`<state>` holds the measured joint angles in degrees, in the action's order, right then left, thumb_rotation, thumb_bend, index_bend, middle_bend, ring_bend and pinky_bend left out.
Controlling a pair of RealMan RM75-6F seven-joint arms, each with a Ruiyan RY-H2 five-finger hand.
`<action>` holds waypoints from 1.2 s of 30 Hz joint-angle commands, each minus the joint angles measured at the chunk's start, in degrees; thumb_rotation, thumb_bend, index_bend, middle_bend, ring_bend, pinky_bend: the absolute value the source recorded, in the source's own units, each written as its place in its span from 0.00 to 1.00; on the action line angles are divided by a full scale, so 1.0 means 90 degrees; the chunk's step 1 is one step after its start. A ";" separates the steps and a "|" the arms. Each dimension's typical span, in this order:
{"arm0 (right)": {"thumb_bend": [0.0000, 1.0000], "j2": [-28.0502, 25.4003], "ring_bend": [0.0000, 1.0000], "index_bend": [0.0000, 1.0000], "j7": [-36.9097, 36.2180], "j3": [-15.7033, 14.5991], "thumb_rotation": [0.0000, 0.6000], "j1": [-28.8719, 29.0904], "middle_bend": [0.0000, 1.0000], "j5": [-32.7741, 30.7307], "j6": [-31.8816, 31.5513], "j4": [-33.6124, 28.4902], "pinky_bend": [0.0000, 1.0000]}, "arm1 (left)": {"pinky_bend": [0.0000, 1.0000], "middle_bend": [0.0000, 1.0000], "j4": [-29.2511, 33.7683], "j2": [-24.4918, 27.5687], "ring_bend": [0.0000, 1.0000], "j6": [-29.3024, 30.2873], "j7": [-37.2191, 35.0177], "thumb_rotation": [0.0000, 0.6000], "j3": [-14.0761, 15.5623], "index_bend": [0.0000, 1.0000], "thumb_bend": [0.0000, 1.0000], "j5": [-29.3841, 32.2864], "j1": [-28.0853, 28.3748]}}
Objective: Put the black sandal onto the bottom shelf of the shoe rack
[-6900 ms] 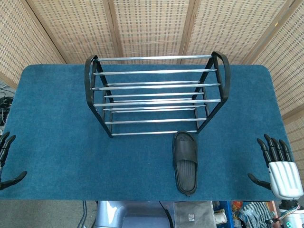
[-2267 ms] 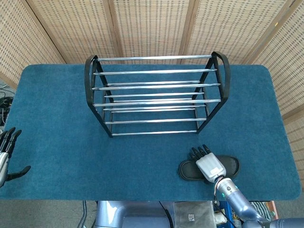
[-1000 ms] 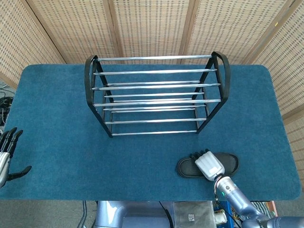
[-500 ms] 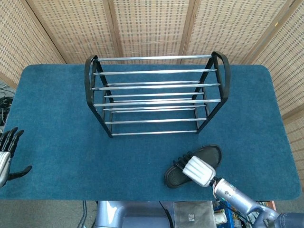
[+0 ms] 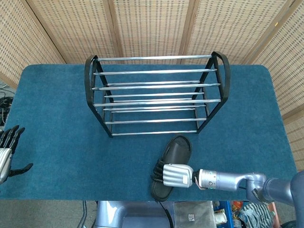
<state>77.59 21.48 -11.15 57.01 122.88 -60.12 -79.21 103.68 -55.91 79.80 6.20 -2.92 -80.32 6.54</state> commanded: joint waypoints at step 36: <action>0.84 0.2133 0.47 0.51 -0.2051 -0.0034 1.00 0.1298 0.43 -0.0143 -0.0575 0.5481 0.50 | 0.00 0.00 -0.0179 -0.0034 0.00 -0.0700 0.0003 1.00 -0.0171 0.00 0.18 0.0836 0.0403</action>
<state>96.28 2.54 -11.36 68.90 122.04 -64.83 -30.54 102.07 -56.22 73.50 6.23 -4.45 -72.80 10.17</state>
